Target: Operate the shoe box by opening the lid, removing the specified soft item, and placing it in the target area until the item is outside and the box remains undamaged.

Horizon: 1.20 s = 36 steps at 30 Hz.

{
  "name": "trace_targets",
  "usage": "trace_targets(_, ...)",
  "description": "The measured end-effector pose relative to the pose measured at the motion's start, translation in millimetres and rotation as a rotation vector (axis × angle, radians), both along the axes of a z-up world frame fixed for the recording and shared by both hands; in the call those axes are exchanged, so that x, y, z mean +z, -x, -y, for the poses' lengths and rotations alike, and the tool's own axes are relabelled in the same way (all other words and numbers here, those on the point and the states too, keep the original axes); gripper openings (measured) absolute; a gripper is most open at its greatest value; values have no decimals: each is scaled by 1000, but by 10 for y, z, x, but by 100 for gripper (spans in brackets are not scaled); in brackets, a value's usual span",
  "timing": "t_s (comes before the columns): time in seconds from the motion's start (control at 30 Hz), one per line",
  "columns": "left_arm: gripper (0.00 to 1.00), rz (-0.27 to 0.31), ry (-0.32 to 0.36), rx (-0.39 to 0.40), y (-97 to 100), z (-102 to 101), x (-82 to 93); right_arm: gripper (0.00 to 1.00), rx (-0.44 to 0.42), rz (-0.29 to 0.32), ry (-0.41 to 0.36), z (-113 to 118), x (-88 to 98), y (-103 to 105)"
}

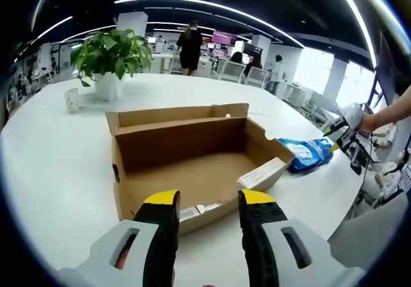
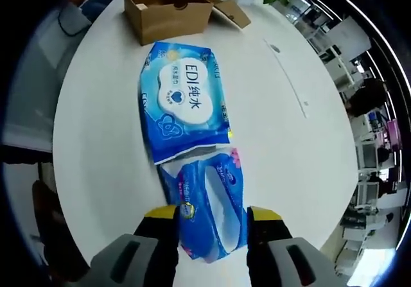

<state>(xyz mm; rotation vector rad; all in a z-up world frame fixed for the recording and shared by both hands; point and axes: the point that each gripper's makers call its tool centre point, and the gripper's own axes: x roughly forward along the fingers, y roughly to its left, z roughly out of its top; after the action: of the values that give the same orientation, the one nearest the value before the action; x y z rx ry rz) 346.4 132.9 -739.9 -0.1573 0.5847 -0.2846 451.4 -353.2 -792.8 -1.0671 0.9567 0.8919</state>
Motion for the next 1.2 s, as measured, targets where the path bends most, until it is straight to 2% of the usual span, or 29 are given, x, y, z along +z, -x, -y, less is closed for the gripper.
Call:
trace_targets(0.33,36,19,12,6,-22,-9,46,39,-22,22,-6,-32,130,30)
trace_targets(0.67,36,28,21,-5,-34,28,68,39,-82,39,-59,-170,261,47)
trace_targets(0.9,36,34,34,-10,-57,29,66,39,-121,44,-111,-386,312,67)
trace_targets(1.2,35,35,43,-19,-68,38,57,39,-127,45,-200,-798,325,29)
